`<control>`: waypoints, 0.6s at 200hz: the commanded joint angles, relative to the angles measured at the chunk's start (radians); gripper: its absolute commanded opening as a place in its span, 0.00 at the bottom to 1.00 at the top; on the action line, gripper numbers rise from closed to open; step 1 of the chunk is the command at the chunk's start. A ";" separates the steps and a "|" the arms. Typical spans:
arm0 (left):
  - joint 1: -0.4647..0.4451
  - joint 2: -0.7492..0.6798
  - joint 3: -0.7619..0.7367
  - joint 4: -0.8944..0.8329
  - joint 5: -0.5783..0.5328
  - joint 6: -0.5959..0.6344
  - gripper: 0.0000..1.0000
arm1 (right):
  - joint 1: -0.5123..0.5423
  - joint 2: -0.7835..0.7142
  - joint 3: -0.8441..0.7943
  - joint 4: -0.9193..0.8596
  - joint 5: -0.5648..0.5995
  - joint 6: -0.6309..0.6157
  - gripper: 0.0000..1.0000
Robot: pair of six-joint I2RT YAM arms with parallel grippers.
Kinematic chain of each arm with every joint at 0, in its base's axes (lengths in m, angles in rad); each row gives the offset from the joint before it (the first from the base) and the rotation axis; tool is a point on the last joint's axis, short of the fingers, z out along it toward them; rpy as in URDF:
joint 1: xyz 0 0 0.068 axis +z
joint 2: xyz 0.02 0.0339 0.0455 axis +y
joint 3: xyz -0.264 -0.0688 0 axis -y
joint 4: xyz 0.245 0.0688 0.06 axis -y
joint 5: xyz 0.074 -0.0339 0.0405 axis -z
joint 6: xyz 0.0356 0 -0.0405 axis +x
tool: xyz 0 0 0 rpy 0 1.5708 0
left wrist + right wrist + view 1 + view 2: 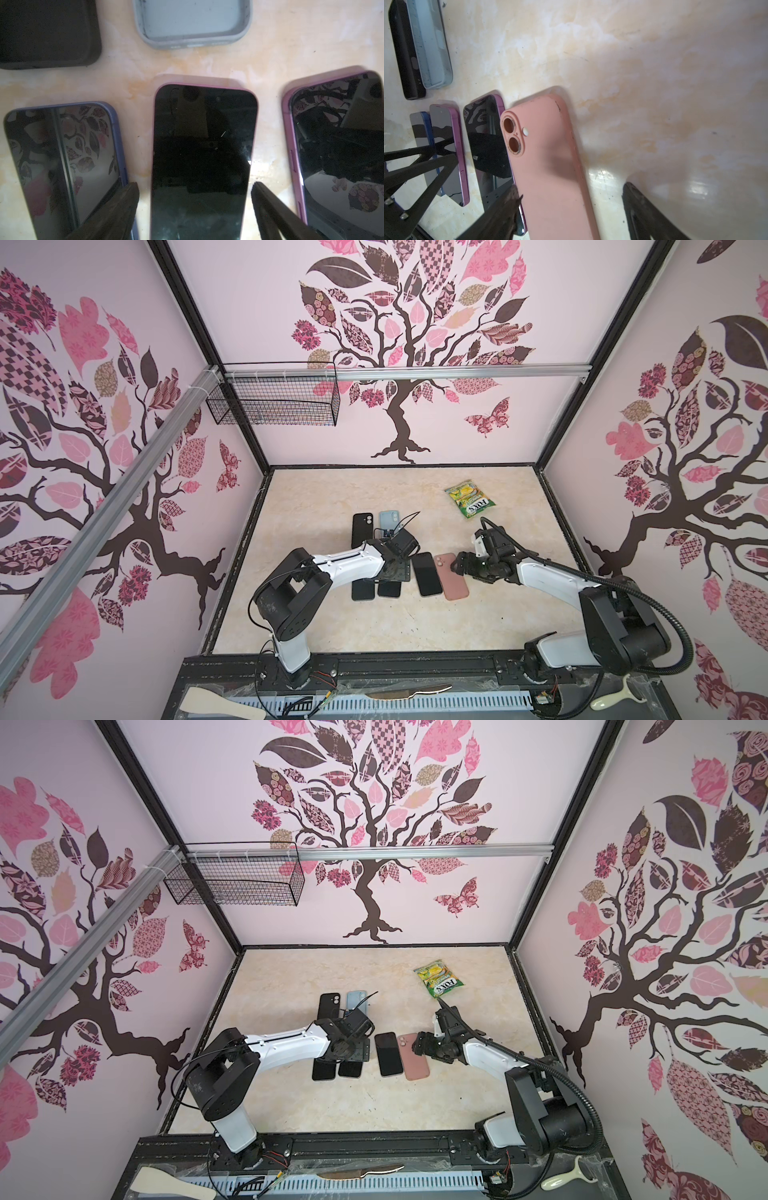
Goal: Take the phone out of the phone case
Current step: 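Close the right gripper on the pink case end while left lifts away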
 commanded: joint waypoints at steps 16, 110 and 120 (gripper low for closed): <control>-0.006 0.032 0.047 -0.004 0.009 0.011 0.83 | 0.002 -0.026 -0.014 -0.047 0.015 -0.003 0.81; -0.026 0.099 0.107 -0.070 -0.007 -0.045 0.73 | 0.002 -0.036 -0.010 -0.068 0.043 -0.011 0.81; -0.027 0.102 0.112 -0.078 -0.012 -0.060 0.71 | 0.002 -0.040 -0.010 -0.074 0.054 -0.014 0.82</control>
